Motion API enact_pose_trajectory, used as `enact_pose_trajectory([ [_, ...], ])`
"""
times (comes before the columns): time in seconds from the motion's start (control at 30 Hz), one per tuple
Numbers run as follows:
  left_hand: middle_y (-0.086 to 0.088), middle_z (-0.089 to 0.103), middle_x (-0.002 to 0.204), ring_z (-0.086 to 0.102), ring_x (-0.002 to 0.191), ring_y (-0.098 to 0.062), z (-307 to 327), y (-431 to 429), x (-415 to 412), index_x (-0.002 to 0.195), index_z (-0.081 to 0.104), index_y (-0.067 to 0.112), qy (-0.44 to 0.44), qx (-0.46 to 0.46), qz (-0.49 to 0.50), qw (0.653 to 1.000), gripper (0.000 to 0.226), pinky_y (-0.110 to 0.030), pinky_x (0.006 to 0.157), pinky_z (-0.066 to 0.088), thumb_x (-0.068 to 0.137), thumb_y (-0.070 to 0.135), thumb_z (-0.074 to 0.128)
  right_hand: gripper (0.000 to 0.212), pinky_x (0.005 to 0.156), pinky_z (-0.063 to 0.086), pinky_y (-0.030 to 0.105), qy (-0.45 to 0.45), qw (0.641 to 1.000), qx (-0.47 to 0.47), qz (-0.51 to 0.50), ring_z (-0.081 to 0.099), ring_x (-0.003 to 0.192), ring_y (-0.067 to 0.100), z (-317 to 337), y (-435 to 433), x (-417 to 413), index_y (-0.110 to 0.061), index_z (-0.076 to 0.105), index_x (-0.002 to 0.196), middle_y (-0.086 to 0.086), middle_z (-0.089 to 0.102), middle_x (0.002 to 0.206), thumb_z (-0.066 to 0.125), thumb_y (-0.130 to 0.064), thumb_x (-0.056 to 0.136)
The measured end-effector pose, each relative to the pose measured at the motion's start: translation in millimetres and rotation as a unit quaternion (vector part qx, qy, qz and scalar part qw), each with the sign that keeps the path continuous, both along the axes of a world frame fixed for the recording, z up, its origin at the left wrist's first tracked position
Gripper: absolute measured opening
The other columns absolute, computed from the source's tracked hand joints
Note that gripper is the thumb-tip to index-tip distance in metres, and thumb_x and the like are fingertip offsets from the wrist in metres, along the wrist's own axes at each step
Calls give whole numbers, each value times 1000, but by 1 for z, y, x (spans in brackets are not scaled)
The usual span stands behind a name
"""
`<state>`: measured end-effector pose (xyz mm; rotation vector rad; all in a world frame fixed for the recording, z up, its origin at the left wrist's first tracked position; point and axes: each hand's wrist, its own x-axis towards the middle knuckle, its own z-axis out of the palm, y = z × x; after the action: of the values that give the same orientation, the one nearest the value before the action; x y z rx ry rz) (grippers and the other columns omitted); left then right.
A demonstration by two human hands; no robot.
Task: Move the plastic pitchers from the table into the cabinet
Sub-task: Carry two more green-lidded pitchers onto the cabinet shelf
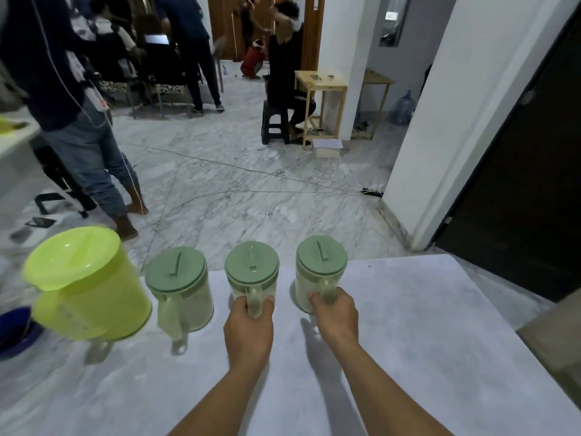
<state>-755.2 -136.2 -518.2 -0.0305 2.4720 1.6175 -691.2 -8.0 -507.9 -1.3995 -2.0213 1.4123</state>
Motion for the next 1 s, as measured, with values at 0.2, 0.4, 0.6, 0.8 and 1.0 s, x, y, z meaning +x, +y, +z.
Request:
enact_pose_trajectory([
  [0.2, -14, 71, 102, 63, 96, -34, -11, 2, -4, 104, 63, 13, 26, -1, -9, 1000, 27, -39, 82, 50, 91, 36, 59, 21, 73, 48, 32, 26, 1000, 15, -1, 65, 87, 32, -9, -3, -9, -13, 68, 100, 10, 71, 94, 63, -31, 90],
  [0.4, -5, 66, 81, 60, 76, -23, -4, 0, -10, 90, 61, 11, 65, 10, -12, 998, 16, -30, 62, 41, 92, 27, 58, 12, 74, 46, 30, 68, 998, 17, -7, 62, 83, 24, -5, -3, -10, -15, 64, 99, 3, 67, 88, 63, -24, 92],
  [0.6, -5, 62, 71, 56, 66, -15, 29, -6, -9, 81, 57, 8, 85, 15, -23, 996, 21, -21, 54, 35, 91, 26, 58, 8, 71, 43, 28, 90, 996, 21, -9, 60, 77, 19, 23, -7, 1, -15, 63, 94, 0, 65, 83, 63, -22, 91],
  [0.8, -6, 68, 73, 64, 72, -25, 81, -15, -8, 80, 60, 10, 100, 52, -50, 992, 22, -29, 58, 42, 89, 30, 58, 12, 57, 40, 28, 112, 992, 37, -35, 60, 72, 19, 72, -19, 23, -9, 65, 92, 3, 64, 78, 62, -21, 90],
  [1.0, -12, 69, 79, 56, 65, -16, 144, -34, 11, 86, 63, 2, 113, 69, -115, 984, 24, -20, 52, 32, 91, 25, 57, 16, 59, 41, 30, 131, 986, 40, -90, 54, 63, 21, 133, -50, 67, -5, 63, 86, 12, 66, 77, 60, -21, 86],
])
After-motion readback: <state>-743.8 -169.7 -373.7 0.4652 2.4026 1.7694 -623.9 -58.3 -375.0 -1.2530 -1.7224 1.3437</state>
